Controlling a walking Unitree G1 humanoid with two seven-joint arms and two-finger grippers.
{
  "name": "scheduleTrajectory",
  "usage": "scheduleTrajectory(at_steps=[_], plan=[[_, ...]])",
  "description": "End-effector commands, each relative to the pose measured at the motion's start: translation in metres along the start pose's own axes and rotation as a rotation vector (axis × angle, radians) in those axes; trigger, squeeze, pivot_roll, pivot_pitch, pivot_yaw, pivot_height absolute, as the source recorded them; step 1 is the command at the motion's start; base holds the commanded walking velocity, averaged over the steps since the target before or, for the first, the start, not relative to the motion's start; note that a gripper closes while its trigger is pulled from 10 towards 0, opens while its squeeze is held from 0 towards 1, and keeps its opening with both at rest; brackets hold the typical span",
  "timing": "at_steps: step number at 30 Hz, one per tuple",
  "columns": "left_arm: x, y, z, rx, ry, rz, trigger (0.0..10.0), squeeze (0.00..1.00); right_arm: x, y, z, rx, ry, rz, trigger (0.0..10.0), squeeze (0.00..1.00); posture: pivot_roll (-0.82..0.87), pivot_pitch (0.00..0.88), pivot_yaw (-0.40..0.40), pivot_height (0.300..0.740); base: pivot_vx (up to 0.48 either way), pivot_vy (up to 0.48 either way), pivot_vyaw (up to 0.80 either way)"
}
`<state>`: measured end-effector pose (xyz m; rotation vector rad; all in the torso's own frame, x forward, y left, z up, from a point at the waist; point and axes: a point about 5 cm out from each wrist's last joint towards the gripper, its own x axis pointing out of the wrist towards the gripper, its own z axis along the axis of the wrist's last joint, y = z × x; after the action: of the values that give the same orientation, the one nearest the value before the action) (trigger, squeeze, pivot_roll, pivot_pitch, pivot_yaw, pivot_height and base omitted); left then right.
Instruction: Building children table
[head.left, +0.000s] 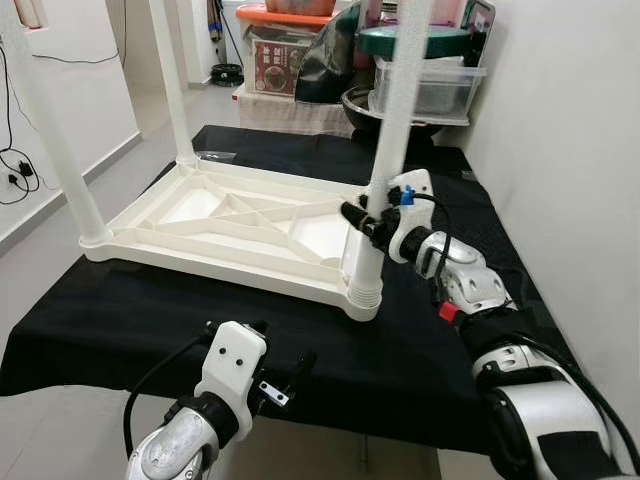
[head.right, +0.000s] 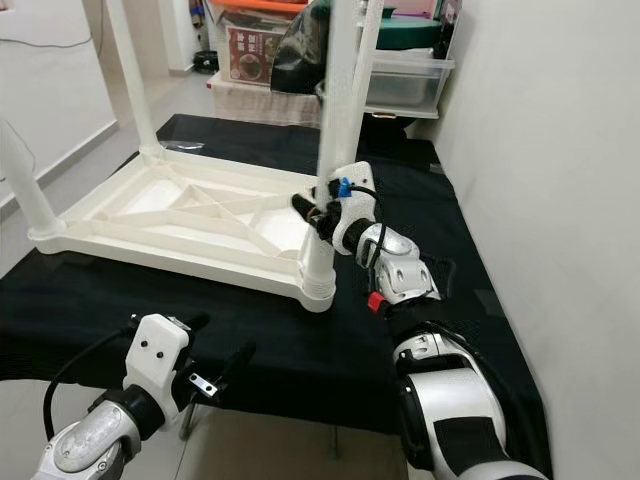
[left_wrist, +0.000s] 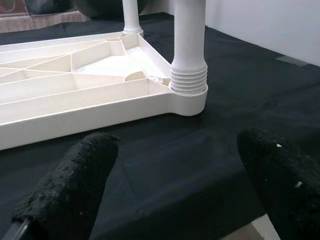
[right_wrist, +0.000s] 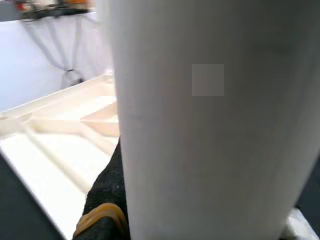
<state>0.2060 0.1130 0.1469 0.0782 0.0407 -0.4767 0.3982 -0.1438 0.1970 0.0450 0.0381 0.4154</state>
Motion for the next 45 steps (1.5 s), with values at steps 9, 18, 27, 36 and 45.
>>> scheduleTrajectory(at_steps=[9,18,27,36,45], plan=[[0.002,0.004,-0.002,0.008,0.001,0.014,10.0,0.00,-0.012,-0.011,-0.031,0.039,0.046,-0.283,10.0,0.00,0.16,0.052,-0.069,0.740,0.000,0.000,0.00],[0.006,0.005,-0.001,0.010,-0.004,0.012,10.0,0.00,-0.014,0.005,-0.033,0.094,0.026,-0.486,10.0,0.00,0.15,0.054,-0.066,0.740,0.000,0.000,0.00],[0.007,0.007,-0.002,0.013,-0.004,0.016,10.0,0.00,-0.011,0.023,-0.020,0.091,-0.042,-0.774,10.0,0.00,0.15,0.060,-0.070,0.740,0.000,0.000,0.00],[0.009,0.007,-0.003,0.010,-0.008,0.018,10.0,0.00,-0.016,0.049,-0.013,0.106,-0.057,-1.016,10.0,0.00,0.15,0.061,-0.072,0.740,0.000,0.000,0.00],[0.013,0.011,-0.001,0.005,-0.020,0.043,10.0,0.00,0.001,0.085,0.029,0.153,-0.225,-0.797,10.0,0.00,0.13,0.073,-0.076,0.740,0.000,0.000,0.00]])
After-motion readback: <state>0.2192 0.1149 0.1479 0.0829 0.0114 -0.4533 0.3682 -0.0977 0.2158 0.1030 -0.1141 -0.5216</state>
